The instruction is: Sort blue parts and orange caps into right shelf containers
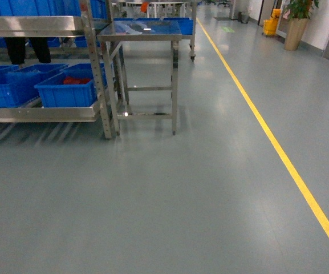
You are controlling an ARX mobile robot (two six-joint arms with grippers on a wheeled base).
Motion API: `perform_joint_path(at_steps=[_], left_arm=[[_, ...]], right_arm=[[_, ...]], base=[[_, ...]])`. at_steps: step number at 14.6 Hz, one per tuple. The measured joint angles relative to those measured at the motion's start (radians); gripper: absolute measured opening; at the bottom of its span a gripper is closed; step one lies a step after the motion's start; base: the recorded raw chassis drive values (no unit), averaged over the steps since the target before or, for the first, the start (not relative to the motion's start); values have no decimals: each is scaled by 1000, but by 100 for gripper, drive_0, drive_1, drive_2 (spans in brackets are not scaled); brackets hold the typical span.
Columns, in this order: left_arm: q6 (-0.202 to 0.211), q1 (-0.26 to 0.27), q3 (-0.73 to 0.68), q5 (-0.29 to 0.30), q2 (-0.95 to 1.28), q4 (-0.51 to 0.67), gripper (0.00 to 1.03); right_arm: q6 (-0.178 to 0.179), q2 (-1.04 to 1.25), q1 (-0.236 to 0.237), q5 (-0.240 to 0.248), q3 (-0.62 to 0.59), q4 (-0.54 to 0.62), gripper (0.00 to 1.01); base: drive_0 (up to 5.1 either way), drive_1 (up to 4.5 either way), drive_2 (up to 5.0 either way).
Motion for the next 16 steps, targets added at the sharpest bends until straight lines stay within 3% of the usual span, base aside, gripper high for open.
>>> perform_joint_path(at_steps=[16], left_arm=[[0,0,0,0,0,5,44]], right_arm=[[0,0,0,0,0,4,44]], base=[[-4,401,-409]])
